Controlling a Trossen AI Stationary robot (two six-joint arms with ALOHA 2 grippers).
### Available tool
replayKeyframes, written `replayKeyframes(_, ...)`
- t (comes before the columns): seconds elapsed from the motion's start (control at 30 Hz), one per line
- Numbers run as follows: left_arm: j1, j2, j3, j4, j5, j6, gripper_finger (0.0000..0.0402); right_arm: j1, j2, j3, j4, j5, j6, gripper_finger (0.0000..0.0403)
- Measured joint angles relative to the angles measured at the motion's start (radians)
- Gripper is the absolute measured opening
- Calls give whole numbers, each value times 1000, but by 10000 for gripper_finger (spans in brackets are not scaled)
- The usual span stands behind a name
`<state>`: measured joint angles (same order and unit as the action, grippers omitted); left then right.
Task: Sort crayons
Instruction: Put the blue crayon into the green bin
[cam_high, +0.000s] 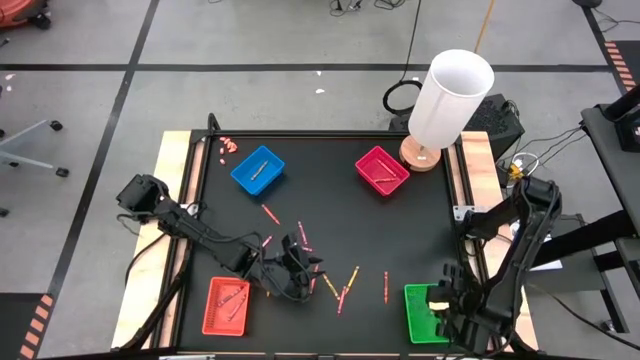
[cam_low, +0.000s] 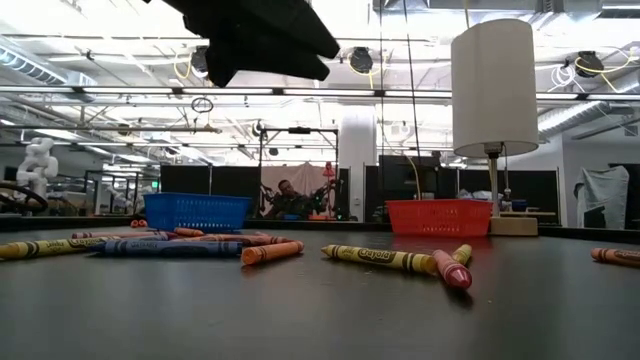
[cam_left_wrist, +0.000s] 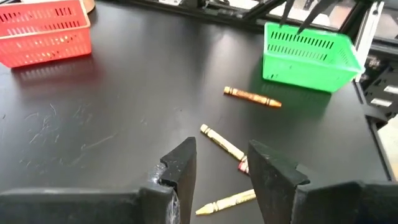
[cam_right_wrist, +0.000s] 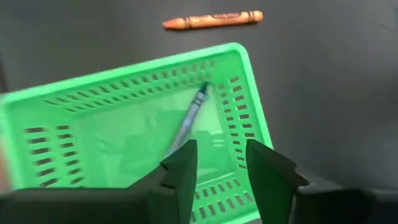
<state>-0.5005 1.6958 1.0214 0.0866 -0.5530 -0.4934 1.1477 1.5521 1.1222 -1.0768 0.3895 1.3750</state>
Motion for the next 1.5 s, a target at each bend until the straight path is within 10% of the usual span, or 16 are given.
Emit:
replayKeyframes(0.6,-19,0,0,-292,63,-160,141,-2,-9,124,297,582,-654,130)
replayKeyframes(1.5,-159,127,1,-422,72,-288,141,-23,-9,124,324,582,-734,130)
